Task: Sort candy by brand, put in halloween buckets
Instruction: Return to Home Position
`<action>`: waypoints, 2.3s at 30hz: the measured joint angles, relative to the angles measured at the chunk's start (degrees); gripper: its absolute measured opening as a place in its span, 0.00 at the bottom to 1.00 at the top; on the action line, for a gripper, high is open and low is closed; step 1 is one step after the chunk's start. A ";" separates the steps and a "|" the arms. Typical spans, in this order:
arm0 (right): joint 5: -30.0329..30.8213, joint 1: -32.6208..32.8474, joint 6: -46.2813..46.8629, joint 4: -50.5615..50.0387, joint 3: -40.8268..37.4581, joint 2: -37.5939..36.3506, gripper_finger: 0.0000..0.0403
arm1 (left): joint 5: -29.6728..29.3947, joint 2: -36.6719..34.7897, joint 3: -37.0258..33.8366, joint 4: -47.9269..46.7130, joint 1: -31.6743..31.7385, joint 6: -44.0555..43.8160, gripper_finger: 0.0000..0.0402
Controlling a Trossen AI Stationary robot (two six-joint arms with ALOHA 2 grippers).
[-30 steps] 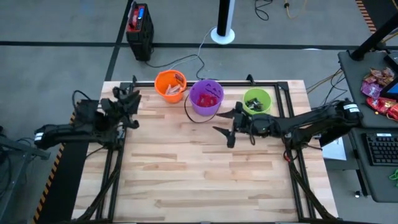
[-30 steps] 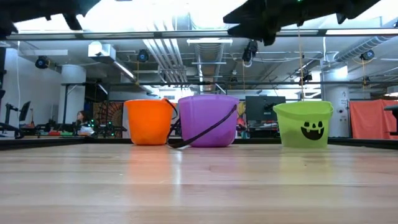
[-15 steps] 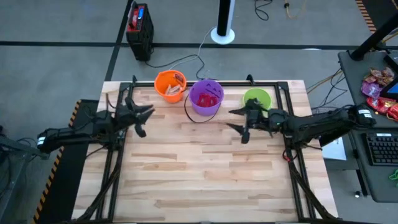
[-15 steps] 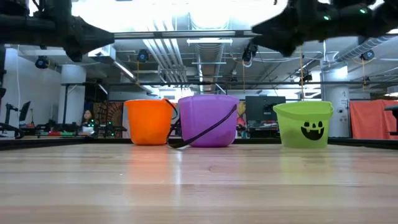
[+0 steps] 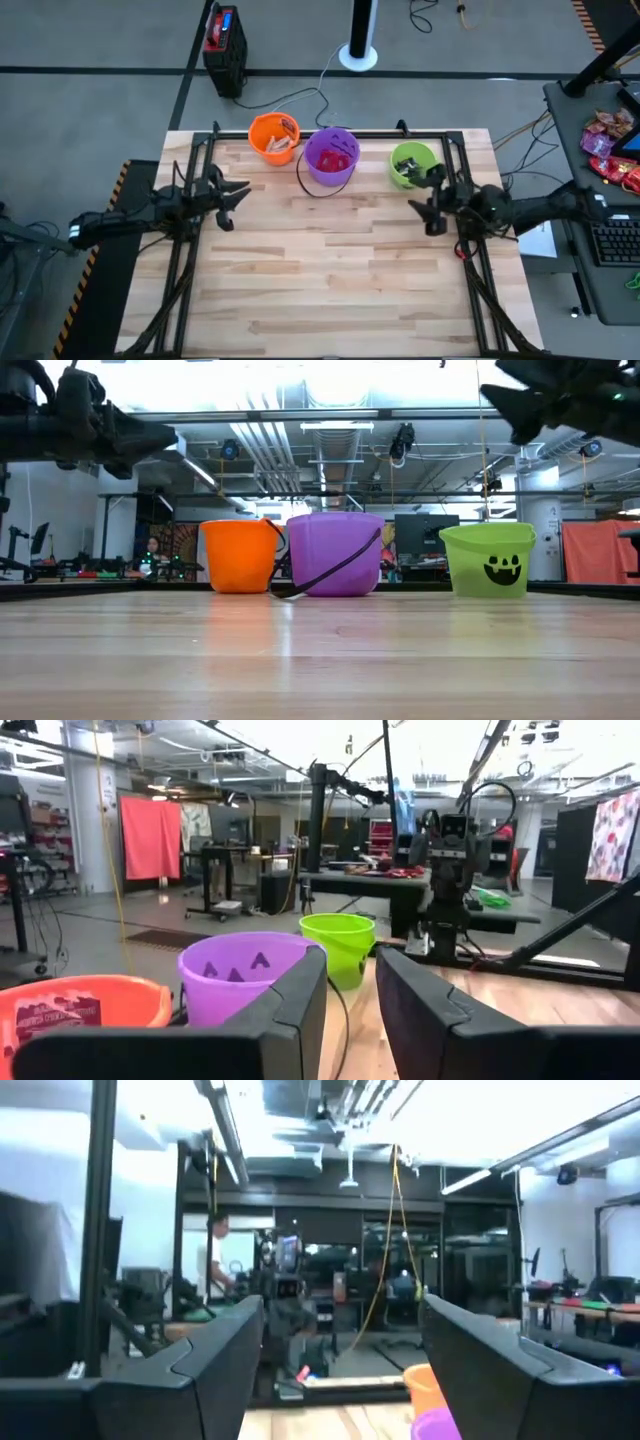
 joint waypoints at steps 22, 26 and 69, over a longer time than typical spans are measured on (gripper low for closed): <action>-7.17 0.15 8.27 -52.76 0.50 -25.15 0.65 | -0.48 3.70 0.00 -2.22 -0.02 -0.19 0.19; -6.88 0.15 14.09 -56.27 0.66 -24.08 0.65 | -0.48 4.51 0.00 -2.25 -0.02 -0.19 0.19; -6.68 0.15 16.52 -56.41 0.59 -21.75 0.65 | -0.49 7.58 0.00 -2.36 -0.02 -0.17 0.19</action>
